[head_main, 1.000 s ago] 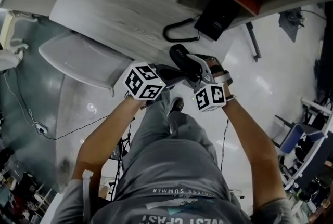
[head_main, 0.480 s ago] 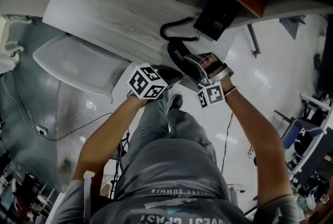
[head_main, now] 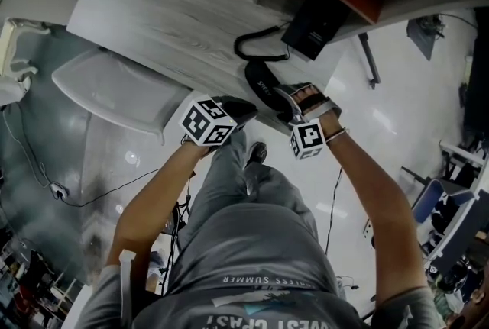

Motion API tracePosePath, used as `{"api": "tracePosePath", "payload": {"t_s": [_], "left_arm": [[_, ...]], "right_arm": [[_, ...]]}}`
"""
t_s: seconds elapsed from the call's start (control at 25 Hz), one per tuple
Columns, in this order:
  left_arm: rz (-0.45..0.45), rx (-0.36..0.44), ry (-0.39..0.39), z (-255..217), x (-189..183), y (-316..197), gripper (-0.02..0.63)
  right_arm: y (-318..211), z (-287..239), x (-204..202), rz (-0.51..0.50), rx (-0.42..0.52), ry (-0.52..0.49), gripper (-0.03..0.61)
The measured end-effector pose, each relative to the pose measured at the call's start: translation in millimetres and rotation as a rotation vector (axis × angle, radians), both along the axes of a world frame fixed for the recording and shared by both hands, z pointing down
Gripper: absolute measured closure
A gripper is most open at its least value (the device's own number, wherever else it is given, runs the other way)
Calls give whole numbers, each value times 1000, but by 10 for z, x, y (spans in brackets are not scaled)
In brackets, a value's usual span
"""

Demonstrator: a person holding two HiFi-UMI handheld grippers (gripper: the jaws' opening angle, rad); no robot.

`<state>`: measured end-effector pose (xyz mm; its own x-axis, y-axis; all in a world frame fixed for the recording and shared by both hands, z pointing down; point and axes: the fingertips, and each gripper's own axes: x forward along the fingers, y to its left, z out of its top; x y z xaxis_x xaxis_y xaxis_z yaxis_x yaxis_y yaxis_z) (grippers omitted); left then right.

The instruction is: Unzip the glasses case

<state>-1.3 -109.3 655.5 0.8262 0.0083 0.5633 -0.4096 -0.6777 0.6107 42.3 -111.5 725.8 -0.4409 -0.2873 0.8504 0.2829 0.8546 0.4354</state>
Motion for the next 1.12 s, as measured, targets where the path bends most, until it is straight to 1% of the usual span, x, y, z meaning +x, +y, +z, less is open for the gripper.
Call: {"api": "tracePosePath", "payload": {"t_s": [0.08,0.16,0.28,0.4,0.52,0.6,0.68,0.72,0.88,1.0,1.12], "left_arm": [[-17,22,0,-100,-35,4,599],[-35,53,-2,-223,-78,5,599],[-75,116,0,-460,-162,-17,600],[-127,192,11,-774,-246,-60,600],[-170,273,29,-1151,-283,-38,599],[-195,333,43,-1420,-289,-6,600],[-220,402,57,-1702,-278,3,600],[-231,440,65,-1850,-265,0,600],[-280,599,98,-2463,-196,74,600],[-315,732,107,-2917,-155,205,600],[-350,851,111,-3308,-148,369,600]], "right_arm": [[67,-65,16,-4,-11,-7,150],[122,-196,33,5,-15,-35,161],[142,-532,32,59,0,-134,193],[87,-1052,-10,180,19,-286,278],[97,-1684,-66,327,13,-456,403],[146,-2099,-117,428,-24,-578,465],[186,-2478,-162,519,-79,-693,547],[204,-2654,-181,557,-113,-749,568],[362,-3315,-210,667,-265,-967,569],[552,-3740,-166,701,-338,-1032,571],[730,-4066,-68,714,-357,-1065,571]]}}
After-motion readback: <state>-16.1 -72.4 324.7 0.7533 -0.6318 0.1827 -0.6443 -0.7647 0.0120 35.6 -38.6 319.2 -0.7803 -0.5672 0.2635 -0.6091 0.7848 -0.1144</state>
